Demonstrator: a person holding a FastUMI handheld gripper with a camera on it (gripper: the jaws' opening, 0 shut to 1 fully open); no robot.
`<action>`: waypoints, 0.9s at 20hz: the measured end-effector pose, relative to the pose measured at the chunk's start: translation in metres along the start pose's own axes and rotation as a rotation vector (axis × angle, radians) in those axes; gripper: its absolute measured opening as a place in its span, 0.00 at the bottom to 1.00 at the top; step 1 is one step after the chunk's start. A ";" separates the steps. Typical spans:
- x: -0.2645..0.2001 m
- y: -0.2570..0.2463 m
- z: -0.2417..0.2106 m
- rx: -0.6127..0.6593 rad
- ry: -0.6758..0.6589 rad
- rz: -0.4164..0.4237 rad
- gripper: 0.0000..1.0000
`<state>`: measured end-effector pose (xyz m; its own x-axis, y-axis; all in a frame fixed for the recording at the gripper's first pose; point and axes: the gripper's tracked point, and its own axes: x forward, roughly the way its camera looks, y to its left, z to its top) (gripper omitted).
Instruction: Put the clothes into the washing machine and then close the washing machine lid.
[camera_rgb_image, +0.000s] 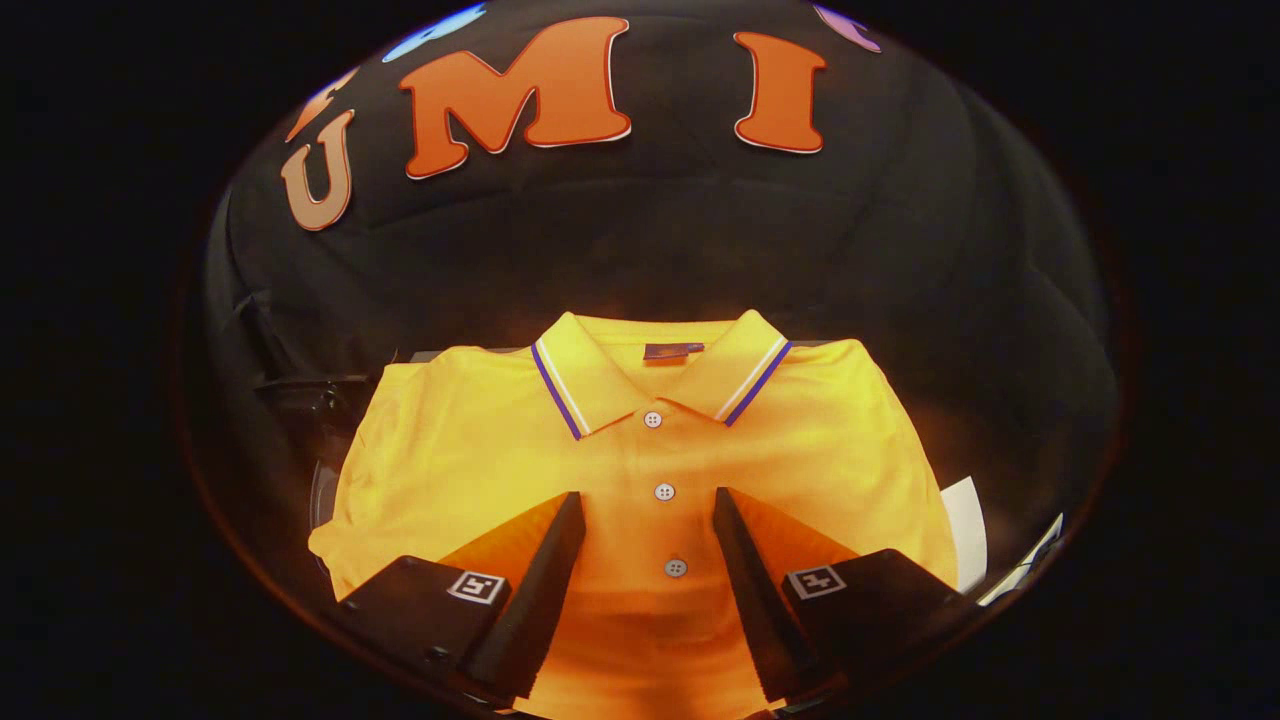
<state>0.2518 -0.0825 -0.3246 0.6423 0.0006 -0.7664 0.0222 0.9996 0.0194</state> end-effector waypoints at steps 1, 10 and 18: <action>-0.002 0.001 0.001 -0.001 0.006 0.006 0.77; 0.000 0.018 0.004 -0.042 0.027 0.020 0.29; -0.001 0.019 0.008 0.097 -0.131 0.083 0.09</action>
<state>0.2576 -0.0633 -0.3181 0.7389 0.0733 -0.6698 0.0342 0.9887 0.1459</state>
